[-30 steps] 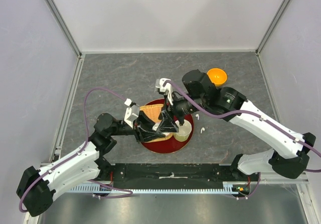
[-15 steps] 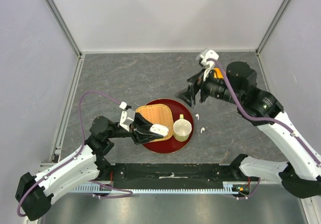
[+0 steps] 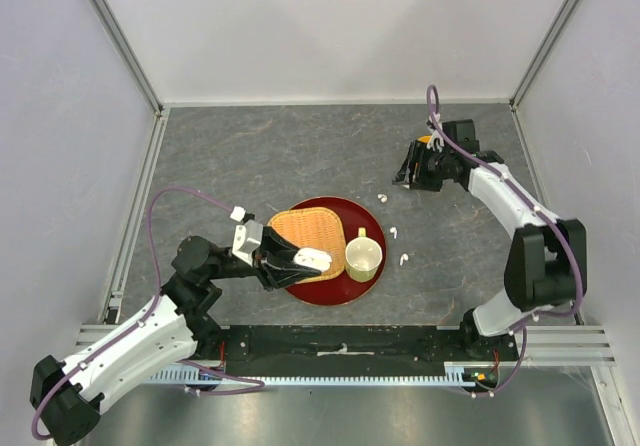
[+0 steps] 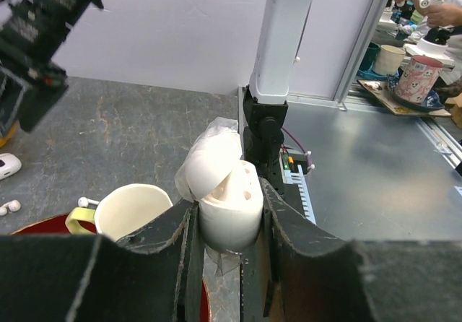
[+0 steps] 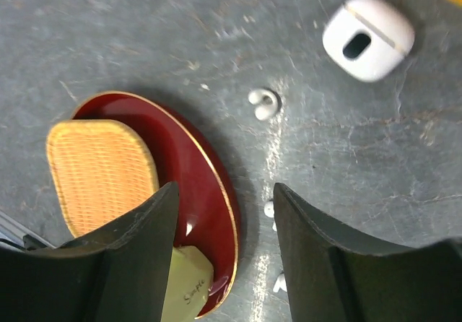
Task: Insert the wireless bluetooth earbuds into the charging case
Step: Adjust the earbud at the center of the board.
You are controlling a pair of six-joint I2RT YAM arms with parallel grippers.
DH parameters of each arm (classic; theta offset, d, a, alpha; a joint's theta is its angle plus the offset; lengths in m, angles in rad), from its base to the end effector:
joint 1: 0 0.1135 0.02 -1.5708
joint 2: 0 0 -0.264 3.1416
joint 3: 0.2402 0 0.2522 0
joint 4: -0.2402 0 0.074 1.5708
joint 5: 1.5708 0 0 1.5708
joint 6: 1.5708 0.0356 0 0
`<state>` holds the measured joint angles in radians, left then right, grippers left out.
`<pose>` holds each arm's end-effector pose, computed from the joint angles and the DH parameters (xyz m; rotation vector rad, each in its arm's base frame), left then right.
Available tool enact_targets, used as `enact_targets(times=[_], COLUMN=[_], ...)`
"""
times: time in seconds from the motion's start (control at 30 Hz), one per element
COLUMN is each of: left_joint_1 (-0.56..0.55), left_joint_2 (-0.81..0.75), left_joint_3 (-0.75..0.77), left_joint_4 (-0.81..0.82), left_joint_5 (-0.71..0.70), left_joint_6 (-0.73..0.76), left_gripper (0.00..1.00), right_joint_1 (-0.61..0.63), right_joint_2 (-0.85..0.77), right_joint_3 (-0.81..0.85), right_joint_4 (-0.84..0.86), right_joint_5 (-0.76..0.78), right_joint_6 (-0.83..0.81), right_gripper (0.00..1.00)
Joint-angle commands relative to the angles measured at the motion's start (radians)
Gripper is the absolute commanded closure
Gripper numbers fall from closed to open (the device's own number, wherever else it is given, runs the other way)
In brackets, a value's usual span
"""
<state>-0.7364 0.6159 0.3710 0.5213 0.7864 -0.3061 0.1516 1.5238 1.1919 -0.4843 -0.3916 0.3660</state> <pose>0.0958 -0.1208 0.2919 0.9993 1.1461 -1.3578 0.3261 0.0636 0.2762 0.0697 2.4234 0.7085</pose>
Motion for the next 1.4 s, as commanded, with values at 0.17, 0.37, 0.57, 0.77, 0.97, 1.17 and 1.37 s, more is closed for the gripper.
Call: enact_targets(times=[0.17,0.37,0.57,0.77,0.97,1.17,1.37], left_joint_1=[-0.003,-0.001,-0.003,-0.003,-0.003,-0.003,-0.003], left_joint_2=[-0.008,-0.007,0.013,0.039,0.048,0.045,0.044], left_joint_3=[0.008,0.005,0.009,0.014,0.014,0.009,0.005], left_joint_4=[-0.021,-0.029,-0.035,-0.033,-0.033,-0.035,-0.037], left_joint_5=[-0.039,-0.053,-0.056,-0.058,-0.061,-0.064,-0.067], left_joint_6=[0.041,0.048,0.055,0.056,0.059,0.058,0.052], left_gripper=[0.98,0.98,0.98,0.98,0.98,0.98,0.98], right_joint_1=[0.006,0.006,0.008,0.022,0.080,0.144,0.184], right_joint_2=[0.191,0.280,0.360,0.380,0.389,0.401,0.411], right_joint_3=[-0.023,-0.005,0.017,0.018,0.038,0.051,0.069], right_joint_4=[0.147,0.208,0.257,0.289,0.247,0.181,0.139], right_joint_5=[0.045,0.022,0.016,0.033,0.129,0.299,0.408], right_joint_6=[0.086,0.134,0.148,0.146,0.091,0.051,0.024], right_gripper=[0.46,0.52,0.54,0.45,0.44,0.46,0.51])
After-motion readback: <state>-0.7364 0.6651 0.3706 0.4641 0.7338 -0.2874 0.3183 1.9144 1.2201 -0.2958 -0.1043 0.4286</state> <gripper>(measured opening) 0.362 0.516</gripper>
